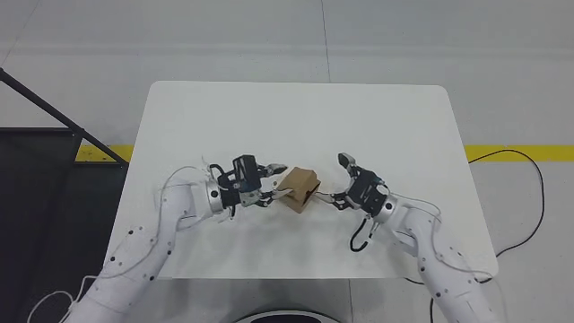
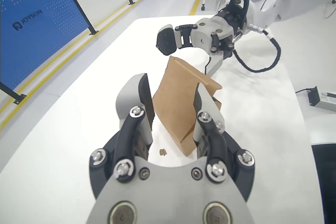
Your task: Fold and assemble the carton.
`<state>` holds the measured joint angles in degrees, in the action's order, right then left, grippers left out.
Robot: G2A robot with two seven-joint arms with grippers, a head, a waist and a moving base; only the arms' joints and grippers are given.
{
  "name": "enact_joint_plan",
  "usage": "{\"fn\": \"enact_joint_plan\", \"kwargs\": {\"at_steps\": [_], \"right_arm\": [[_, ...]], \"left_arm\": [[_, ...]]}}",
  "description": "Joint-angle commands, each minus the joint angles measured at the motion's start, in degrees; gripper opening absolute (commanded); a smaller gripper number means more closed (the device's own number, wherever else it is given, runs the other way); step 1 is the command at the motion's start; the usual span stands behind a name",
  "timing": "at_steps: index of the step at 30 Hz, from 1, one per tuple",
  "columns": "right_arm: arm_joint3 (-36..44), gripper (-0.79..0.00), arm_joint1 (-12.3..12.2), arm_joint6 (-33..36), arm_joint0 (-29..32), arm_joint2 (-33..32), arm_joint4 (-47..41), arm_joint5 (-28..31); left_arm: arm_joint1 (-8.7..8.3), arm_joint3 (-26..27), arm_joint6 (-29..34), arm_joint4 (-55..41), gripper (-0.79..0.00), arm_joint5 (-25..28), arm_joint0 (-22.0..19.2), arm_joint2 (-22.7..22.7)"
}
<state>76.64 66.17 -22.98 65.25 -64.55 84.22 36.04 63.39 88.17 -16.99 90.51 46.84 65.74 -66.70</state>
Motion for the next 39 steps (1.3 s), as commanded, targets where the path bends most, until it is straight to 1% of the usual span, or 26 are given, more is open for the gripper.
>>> {"fn": "enact_joint_plan", "kwargs": {"at_steps": [1,8,10,12,13,15,24,28,33,37,39], "right_arm": [[0.4,0.0,-0.1,-0.1,0.5,-0.5,0.1,-0.1],[1.1,0.0,-0.4,-0.5,1.4,-1.4,0.1,-0.2],[1.2,0.0,-0.5,-0.4,1.5,-1.5,0.0,-0.2],[1.3,0.0,-0.5,-0.3,1.7,-1.8,-0.4,-0.7],[1.4,0.0,-0.5,-0.2,1.8,-1.9,-0.6,-0.9],[1.4,0.0,-0.5,-0.2,1.8,-1.9,-0.6,-0.9],[1.7,0.0,-0.5,0.1,1.9,-1.8,-0.6,-1.1],[2.2,0.0,-0.5,0.8,2.4,-1.9,-1.0,-1.4],[1.4,0.0,-0.5,0.3,2.3,-1.9,-1.2,-1.2],[0.8,0.0,-0.5,-0.3,2.1,-2.0,-1.2,-1.0],[0.4,0.0,-0.5,-0.6,2.0,-2.1,-1.2,-0.9]], "left_arm": [[-0.49,1.9,0.0,3.0,-0.357,-0.4,1.4,-0.9],[-1.8,6.9,-0.1,6.5,-0.342,0.4,5.0,-4.2],[-2.08,8.4,0.5,7.3,-0.323,0.8,6.0,-4.8],[-2.28,9.9,1.3,7.7,-0.256,0.9,7.0,-5.1],[-2.35,10.6,1.6,7.7,-0.2,0.9,7.5,-5.1],[-2.46,11.7,2.6,7.2,0.0,1.0,8.3,-5.2],[-2.45,11.8,3.0,6.4,0.0,1.0,8.5,-5.3],[-2.14,11.7,4.1,4.9,0.0,-4.1,8.6,-5.2],[-1.45,12.3,6.5,3.9,0.0,-12.8,8.6,-3.9],[-0.92,12.8,6.9,2.9,0.0,-19.1,8.6,-3.2],[-0.72,12.6,6.6,2.6,0.0,-20.5,8.3,-2.7]]}}
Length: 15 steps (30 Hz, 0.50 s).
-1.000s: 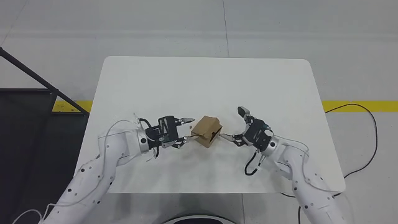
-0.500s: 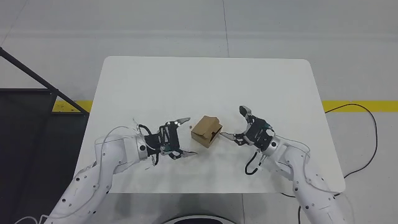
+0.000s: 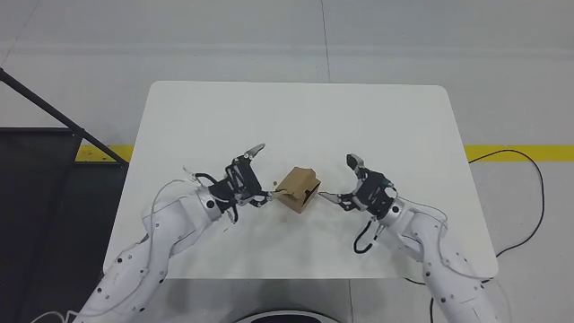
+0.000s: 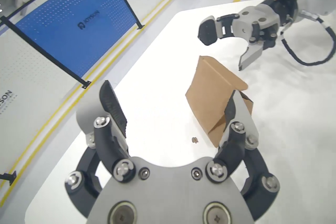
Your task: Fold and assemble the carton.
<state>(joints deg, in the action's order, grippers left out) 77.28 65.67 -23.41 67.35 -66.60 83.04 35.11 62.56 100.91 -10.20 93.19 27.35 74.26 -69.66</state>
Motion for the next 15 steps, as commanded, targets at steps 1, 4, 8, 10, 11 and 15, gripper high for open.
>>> {"fn": "enact_joint_plan", "kwargs": {"at_steps": [1,4,8,10,11,15], "right_arm": [[-0.4,0.0,0.0,-0.3,-0.1,0.0,0.1,0.1],[-1.0,0.0,0.0,-0.8,-0.3,0.1,0.1,0.2],[-1.4,0.0,0.0,-1.2,-0.5,0.3,0.2,0.4],[-1.4,0.0,0.1,-1.4,-0.6,0.4,0.2,0.4],[-1.3,0.0,0.1,-1.5,-0.5,0.4,0.3,0.3],[-0.6,0.0,0.0,-2.4,-0.2,0.2,0.7,-0.8]], "left_arm": [[0.19,-0.3,-0.1,0.1,0.0,-1.5,-0.4,0.6],[0.38,-0.7,1.0,1.5,0.0,-1.6,-1.1,1.9],[0.64,-1.5,1.5,3.3,0.0,-1.2,-1.9,4.0],[0.77,-1.7,1.6,3.9,0.0,-1.4,-2.2,4.7],[0.82,-1.8,1.7,4.2,0.0,-1.6,-2.3,5.0],[0.96,-2.0,1.7,4.5,0.0,-2.0,-2.5,5.5]]}}
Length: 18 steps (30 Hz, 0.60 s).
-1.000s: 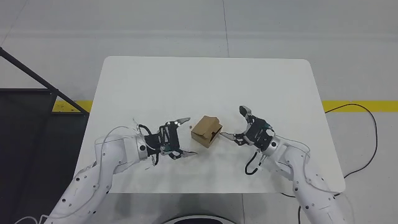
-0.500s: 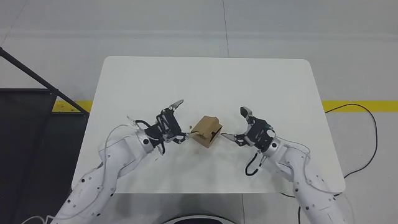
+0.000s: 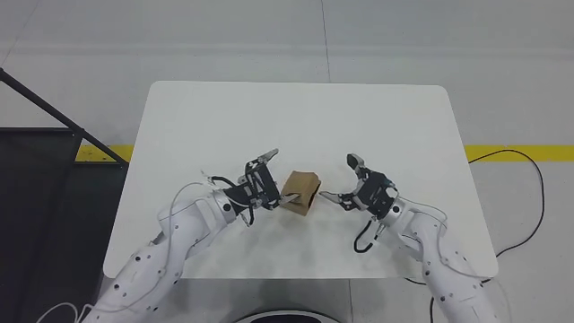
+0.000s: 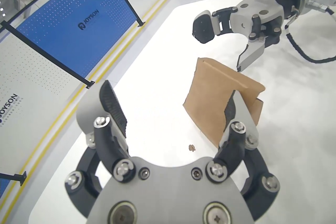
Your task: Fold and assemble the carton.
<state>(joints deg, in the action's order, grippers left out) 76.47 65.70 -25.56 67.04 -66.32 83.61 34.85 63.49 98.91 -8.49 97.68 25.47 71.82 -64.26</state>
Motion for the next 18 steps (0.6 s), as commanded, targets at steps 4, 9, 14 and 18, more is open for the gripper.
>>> {"fn": "enact_joint_plan", "kwargs": {"at_steps": [4,9,14,18], "right_arm": [[1.0,0.0,-0.1,-1.6,1.0,-0.7,-0.2,-2.0],[3.1,0.0,-0.2,-2.7,2.2,-1.5,-0.1,-3.6],[4.8,0.0,-0.3,-2.0,2.4,-1.8,0.4,-4.1],[5.3,0.0,-0.2,-1.9,2.2,-1.7,0.4,-4.2]], "left_arm": [[0.13,-0.2,0.4,0.5,0.0,-0.3,-0.1,0.4],[0.34,-0.3,0.9,1.0,0.0,-0.8,-0.2,1.2],[0.57,-0.9,1.2,1.1,0.0,-1.1,-0.7,1.9],[0.73,-0.9,0.9,0.5,0.0,-2.3,-0.7,1.8]]}}
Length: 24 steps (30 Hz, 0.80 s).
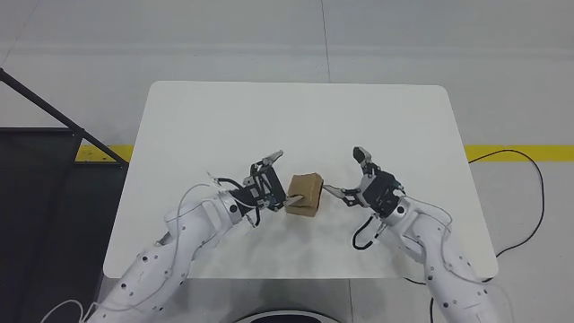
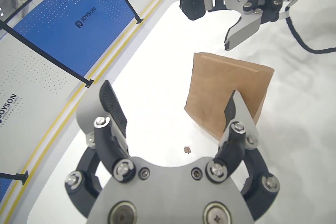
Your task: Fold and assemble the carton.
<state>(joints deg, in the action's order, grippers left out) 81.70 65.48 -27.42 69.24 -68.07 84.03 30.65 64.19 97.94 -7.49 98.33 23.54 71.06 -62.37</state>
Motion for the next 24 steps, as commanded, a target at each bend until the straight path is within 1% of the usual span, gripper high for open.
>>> {"fn": "enact_joint_plan", "kwargs": {"at_steps": [1,8,15,20,24], "right_arm": [[0.2,0.0,0.0,0.0,0.0,0.0,0.1,0.0],[-0.5,0.0,0.0,-0.2,0.0,-0.2,-0.1,-0.1],[-1.4,0.0,-0.3,-1.3,0.8,-1.9,-0.3,0.3],[-2.7,0.0,-0.7,1.5,0.4,-2.0,0.5,5.0],[-4.9,0.0,-0.4,4.2,-1.0,-0.3,-0.4,6.4]], "left_arm": [[0.06,0.2,-0.3,-0.3,0.0,-0.8,0.1,-0.2],[0.38,0.9,-0.7,-0.8,0.0,-3.2,-0.2,-0.4],[1.15,-0.9,-0.7,-1.0,0.0,-3.8,-2.4,1.9],[1.8,-2.7,-1.1,-1.3,0.0,-4.4,-4.1,3.6],[2.14,-3.6,-1.1,-1.3,0.0,-4.6,-4.8,4.2]]}}
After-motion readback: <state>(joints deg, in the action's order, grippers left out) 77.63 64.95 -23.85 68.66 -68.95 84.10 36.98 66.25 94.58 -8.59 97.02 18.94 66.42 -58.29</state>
